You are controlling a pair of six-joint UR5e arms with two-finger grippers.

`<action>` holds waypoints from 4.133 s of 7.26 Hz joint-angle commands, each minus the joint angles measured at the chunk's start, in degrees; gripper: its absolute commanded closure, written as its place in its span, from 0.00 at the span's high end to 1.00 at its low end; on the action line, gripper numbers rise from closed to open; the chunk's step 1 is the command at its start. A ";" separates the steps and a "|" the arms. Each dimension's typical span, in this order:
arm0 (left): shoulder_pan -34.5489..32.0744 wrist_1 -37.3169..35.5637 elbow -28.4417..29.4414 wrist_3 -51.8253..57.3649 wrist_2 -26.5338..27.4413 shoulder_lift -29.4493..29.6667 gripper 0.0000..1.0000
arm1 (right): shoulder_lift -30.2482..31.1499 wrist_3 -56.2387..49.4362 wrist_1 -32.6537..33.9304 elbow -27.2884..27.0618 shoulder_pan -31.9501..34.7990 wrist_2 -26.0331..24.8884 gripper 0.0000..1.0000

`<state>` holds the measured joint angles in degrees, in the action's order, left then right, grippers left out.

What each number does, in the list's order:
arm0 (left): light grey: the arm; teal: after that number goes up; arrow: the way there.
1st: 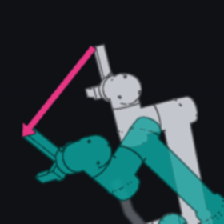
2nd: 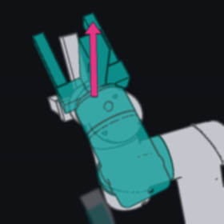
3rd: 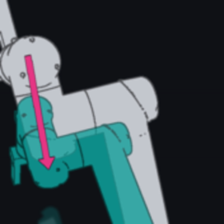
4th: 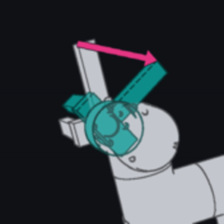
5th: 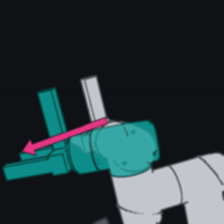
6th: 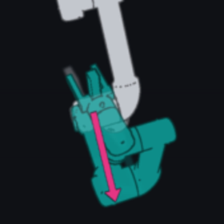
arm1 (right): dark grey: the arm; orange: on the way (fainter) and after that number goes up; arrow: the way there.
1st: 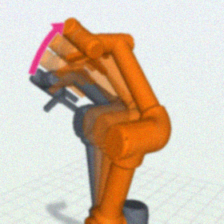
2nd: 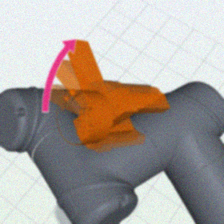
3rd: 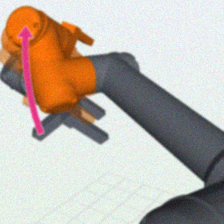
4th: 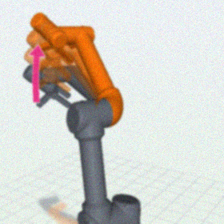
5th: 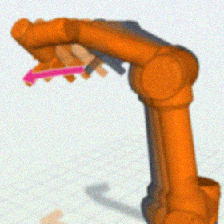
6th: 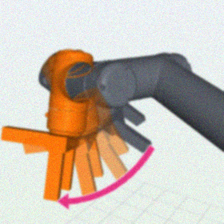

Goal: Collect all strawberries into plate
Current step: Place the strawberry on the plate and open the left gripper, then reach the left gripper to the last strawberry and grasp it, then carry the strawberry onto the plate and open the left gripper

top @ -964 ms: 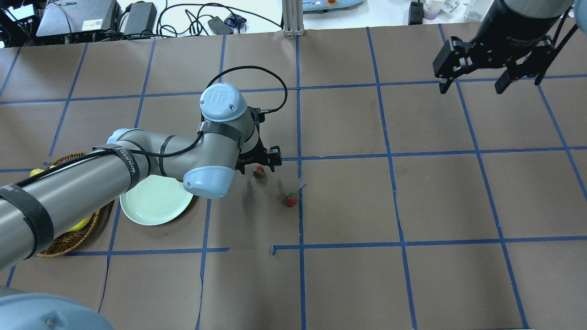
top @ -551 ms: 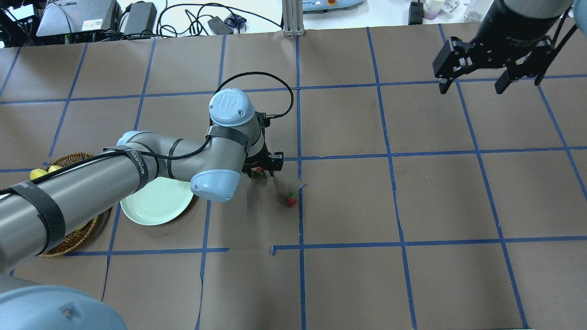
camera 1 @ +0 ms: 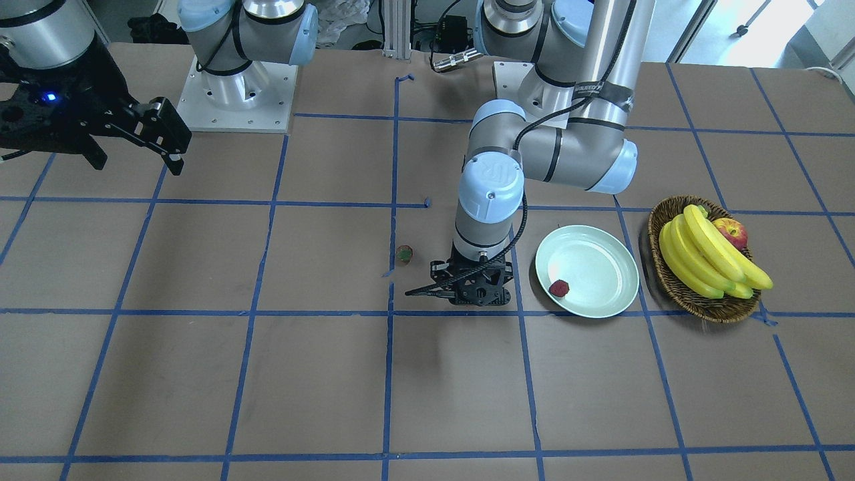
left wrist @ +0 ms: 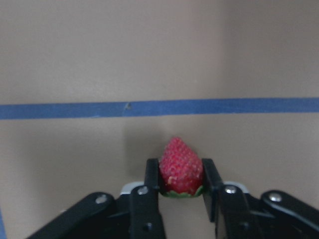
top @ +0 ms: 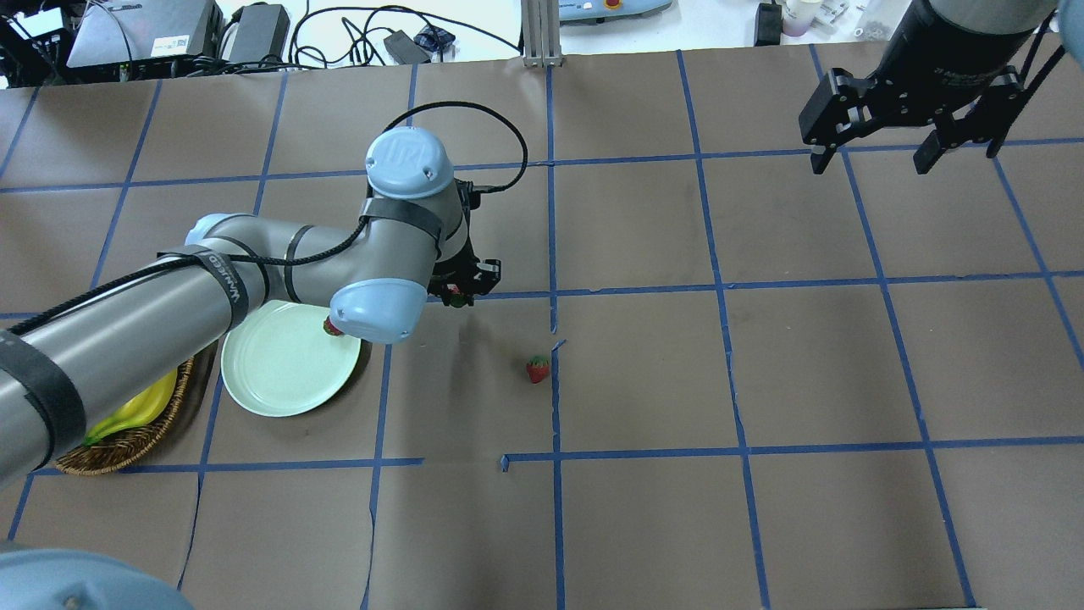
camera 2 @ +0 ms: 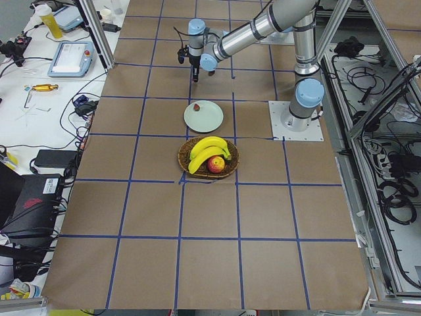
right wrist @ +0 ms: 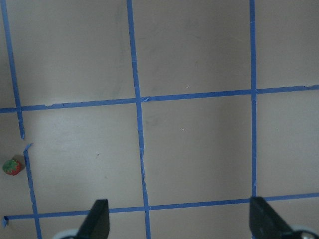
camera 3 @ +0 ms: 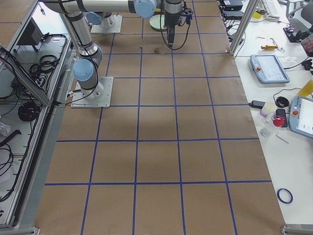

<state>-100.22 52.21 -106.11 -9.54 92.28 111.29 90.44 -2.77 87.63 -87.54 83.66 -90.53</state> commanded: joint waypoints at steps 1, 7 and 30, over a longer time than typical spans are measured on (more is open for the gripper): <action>10.26 7.27 0.30 13.58 0.62 -3.87 0.02 | 0.00 -0.04 0.00 0.00 0.01 0.00 1.00; 17.63 0.17 -13.51 25.30 3.01 -9.34 1.00 | 0.00 0.04 0.00 0.00 0.01 0.00 1.00; 11.75 11.32 -4.44 17.26 3.32 -6.69 0.01 | -0.17 0.22 -0.18 0.09 0.10 0.00 1.00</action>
<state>-95.47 60.14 -109.47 -3.65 93.29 106.56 90.35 -2.66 87.45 -87.51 83.75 -90.51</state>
